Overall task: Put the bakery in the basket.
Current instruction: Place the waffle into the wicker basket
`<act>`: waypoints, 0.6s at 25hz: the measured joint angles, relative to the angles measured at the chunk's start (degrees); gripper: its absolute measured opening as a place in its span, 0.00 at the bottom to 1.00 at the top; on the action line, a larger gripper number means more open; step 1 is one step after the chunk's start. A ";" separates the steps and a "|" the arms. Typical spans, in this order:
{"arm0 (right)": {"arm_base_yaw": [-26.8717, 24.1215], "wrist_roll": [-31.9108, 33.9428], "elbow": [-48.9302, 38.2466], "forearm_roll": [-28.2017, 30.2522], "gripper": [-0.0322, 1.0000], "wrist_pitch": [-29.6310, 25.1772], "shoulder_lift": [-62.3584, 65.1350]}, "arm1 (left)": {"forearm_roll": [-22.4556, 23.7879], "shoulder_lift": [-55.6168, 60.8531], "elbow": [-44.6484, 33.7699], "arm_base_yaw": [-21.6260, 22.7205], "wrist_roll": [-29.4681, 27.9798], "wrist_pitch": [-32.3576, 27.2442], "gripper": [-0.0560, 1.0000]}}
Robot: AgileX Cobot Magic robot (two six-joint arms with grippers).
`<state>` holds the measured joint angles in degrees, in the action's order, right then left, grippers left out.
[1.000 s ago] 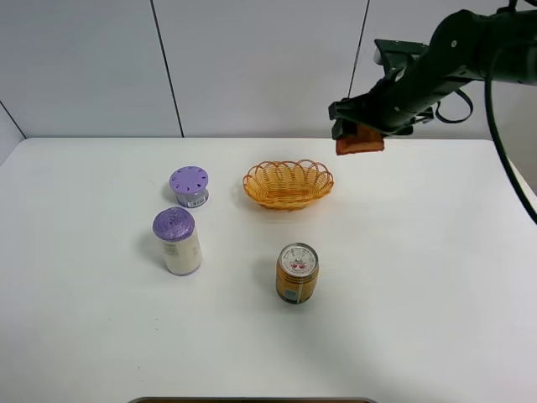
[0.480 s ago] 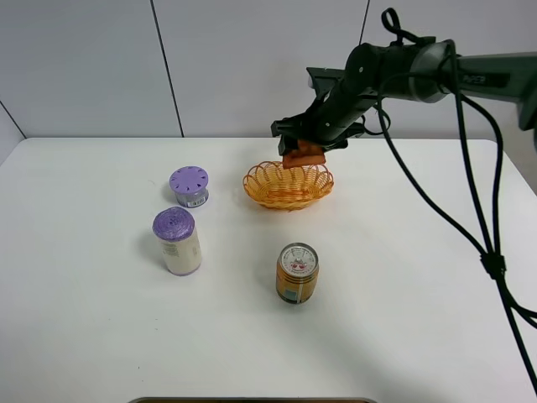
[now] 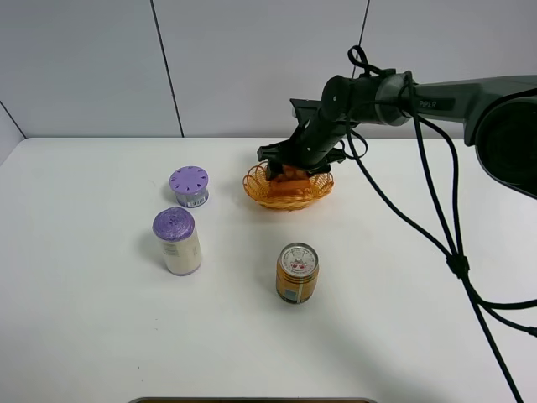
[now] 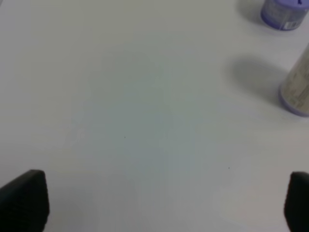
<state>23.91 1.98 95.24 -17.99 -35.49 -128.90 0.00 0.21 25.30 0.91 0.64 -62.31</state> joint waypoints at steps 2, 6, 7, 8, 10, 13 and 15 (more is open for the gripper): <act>0.00 0.16 0.00 -0.18 0.69 0.00 -0.06 | 0.00 0.00 0.00 0.00 0.00 0.00 0.99; 0.00 0.83 0.11 -0.37 0.69 -0.17 -0.06 | 0.00 0.00 0.00 0.00 0.00 0.00 0.99; 0.00 1.02 0.11 -0.37 0.69 -0.42 -0.06 | 0.00 0.00 0.00 0.00 0.00 0.00 0.99; 0.00 1.21 0.11 -0.37 0.70 -0.55 -0.06 | 0.00 0.00 0.00 0.00 0.00 0.00 0.99; 0.00 1.21 0.17 -0.37 0.76 -1.39 -0.06 | 0.00 0.00 0.00 0.00 0.00 0.00 0.99; 0.00 1.21 0.17 -0.37 0.84 -2.71 -0.06 | 0.00 0.00 0.00 0.00 0.00 0.00 0.99; 0.00 1.21 0.17 -0.37 0.85 -3.41 -0.06 | 0.00 0.00 0.00 0.00 0.00 0.00 0.99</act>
<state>23.91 3.18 95.41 -18.36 -38.90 -128.97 0.00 0.21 25.30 0.91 0.64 -62.31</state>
